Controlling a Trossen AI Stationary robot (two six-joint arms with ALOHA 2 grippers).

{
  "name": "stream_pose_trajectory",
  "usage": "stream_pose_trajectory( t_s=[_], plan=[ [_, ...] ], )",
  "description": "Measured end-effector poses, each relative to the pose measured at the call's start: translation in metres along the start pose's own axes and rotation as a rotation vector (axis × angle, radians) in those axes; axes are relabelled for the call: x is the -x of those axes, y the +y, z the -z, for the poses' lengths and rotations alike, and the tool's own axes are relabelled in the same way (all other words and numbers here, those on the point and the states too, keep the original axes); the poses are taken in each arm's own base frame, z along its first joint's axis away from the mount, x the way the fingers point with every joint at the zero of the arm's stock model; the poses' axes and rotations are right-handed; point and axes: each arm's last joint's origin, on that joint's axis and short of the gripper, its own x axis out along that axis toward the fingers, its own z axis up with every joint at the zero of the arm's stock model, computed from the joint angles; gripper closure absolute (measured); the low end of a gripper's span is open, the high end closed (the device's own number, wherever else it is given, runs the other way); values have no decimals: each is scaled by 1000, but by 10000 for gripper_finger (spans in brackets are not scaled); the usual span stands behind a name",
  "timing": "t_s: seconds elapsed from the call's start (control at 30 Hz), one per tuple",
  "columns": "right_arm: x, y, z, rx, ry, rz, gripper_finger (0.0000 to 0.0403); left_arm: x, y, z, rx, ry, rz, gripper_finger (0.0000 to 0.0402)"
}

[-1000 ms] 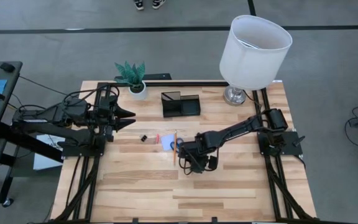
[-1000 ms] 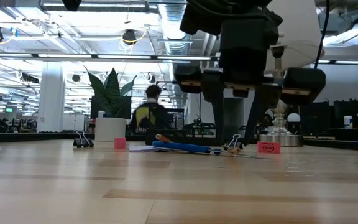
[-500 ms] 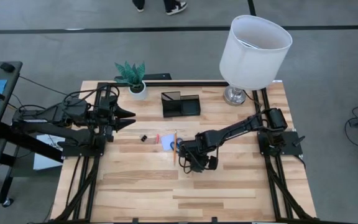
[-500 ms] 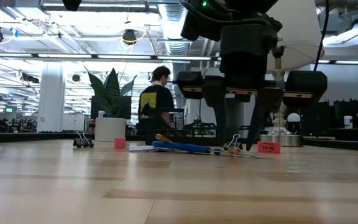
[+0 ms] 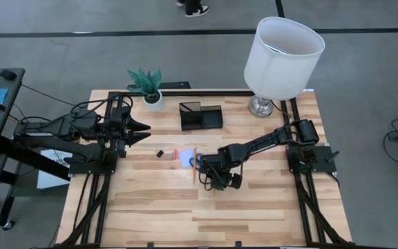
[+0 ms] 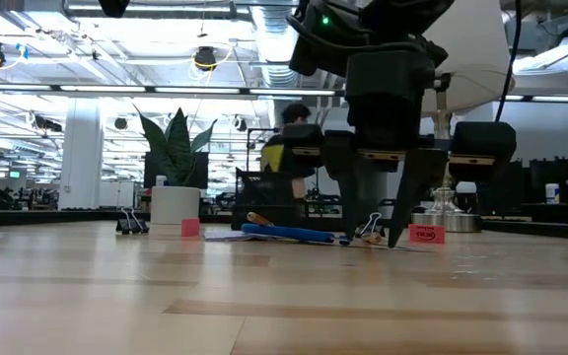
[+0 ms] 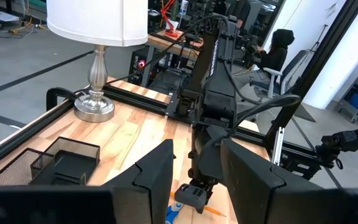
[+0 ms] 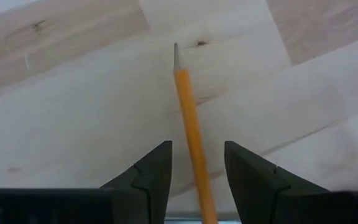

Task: Pick and place office supplies into organizer
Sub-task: Put the right pencil into the desk organizer

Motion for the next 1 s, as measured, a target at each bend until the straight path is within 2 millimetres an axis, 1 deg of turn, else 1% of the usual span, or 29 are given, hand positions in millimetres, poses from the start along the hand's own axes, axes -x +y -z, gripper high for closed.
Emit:
stream_pose_trajectory(
  t_s=[0.7, 1.0],
  plan=[
    [0, 1, 0, -12, -23, -20, 262, 0, 2, 4, 9, 42, -21, 276],
    [0, 1, -1, -12, -26, -22, 262, 0, 4, 10, 0, 101, -43, 276]
  ],
)
